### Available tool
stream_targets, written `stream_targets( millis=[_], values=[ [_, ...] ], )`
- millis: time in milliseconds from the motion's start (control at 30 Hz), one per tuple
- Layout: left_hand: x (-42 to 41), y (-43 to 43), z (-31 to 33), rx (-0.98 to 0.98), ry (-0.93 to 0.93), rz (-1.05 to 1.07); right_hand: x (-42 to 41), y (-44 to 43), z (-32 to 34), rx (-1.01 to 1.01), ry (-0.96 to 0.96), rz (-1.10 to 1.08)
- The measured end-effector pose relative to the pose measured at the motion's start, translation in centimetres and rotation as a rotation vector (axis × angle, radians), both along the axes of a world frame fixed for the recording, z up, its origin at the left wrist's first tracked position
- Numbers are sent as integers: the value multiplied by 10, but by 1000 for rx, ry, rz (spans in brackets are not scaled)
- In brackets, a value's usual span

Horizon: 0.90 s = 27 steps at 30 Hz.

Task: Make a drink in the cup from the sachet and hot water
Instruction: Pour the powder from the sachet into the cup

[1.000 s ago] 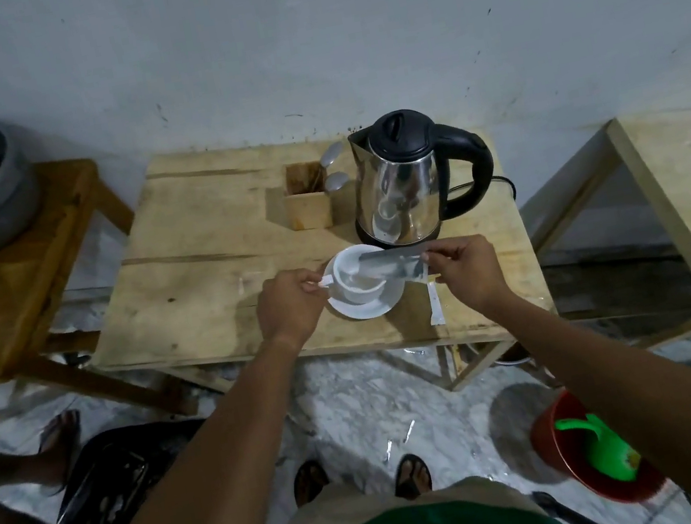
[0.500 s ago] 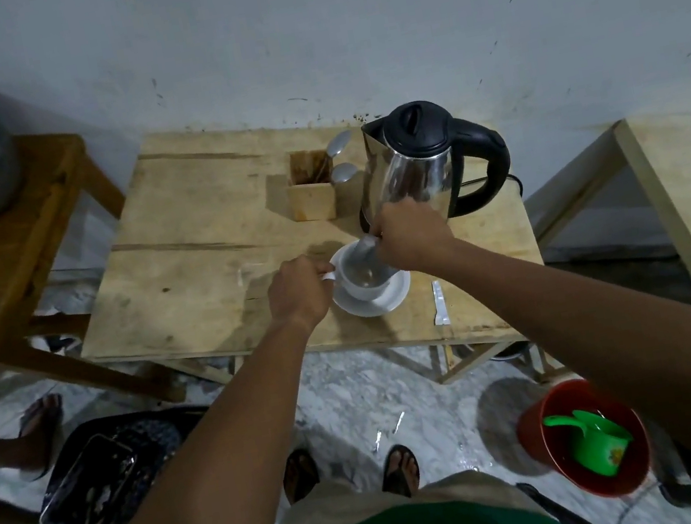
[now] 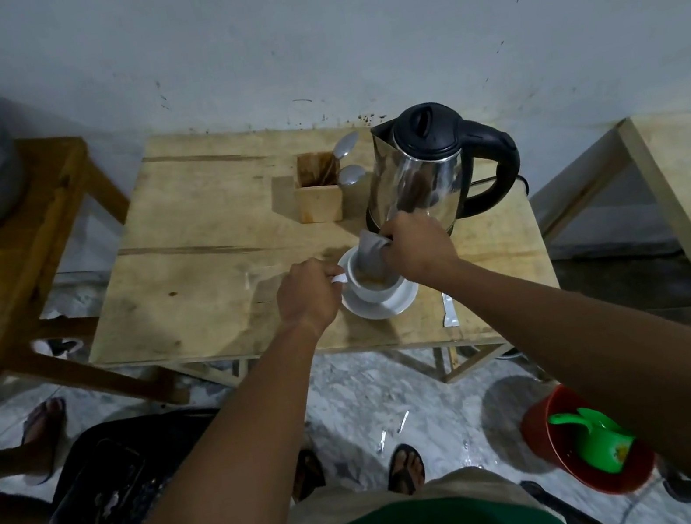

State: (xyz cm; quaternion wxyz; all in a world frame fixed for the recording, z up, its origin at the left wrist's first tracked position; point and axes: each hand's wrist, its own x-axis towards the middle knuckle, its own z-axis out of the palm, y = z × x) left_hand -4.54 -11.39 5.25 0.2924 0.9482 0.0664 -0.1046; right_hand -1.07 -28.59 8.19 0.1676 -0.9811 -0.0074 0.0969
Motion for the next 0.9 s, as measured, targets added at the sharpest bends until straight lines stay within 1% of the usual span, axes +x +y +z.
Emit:
stream_targets(
  millis=[100,667,900],
  values=[
    [0,0,-1,-16,-2,-6,2,-1,0,8,-7,-45],
    [1,-2,2,5,19,-18,0,-3,8,151,10,-131],
    [1,-5,4,61,30,-21,-5,-11,4,142,-31,-169]
  ],
)
